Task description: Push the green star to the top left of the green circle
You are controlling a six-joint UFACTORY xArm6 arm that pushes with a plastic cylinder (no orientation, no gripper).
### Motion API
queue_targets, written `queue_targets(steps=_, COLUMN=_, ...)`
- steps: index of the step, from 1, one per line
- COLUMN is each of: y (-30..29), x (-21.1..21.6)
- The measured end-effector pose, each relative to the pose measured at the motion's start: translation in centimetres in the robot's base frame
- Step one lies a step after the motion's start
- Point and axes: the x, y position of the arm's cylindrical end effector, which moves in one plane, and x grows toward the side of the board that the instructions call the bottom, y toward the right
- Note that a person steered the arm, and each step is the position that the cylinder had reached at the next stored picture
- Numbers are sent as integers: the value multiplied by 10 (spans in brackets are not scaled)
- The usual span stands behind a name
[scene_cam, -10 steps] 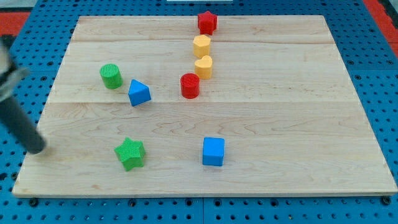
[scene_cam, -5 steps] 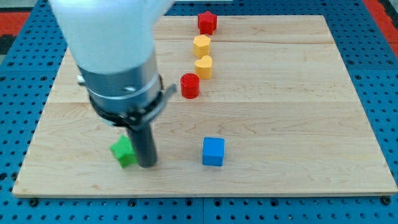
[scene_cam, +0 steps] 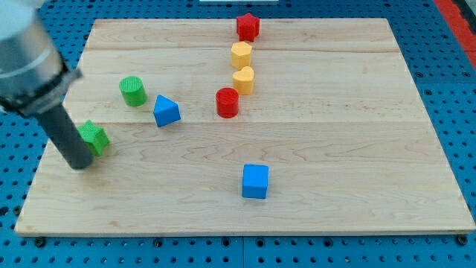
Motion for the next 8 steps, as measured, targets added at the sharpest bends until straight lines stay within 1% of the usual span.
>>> queue_targets(steps=1, y=10, x=-62)
queue_targets(steps=2, y=37, x=-92)
queue_targets(steps=4, y=45, x=-167)
queue_targets(steps=5, y=50, x=-216)
queue_targets(steps=6, y=97, x=-259)
queue_targets(steps=7, y=144, x=-249)
queue_targets(steps=8, y=167, x=-214)
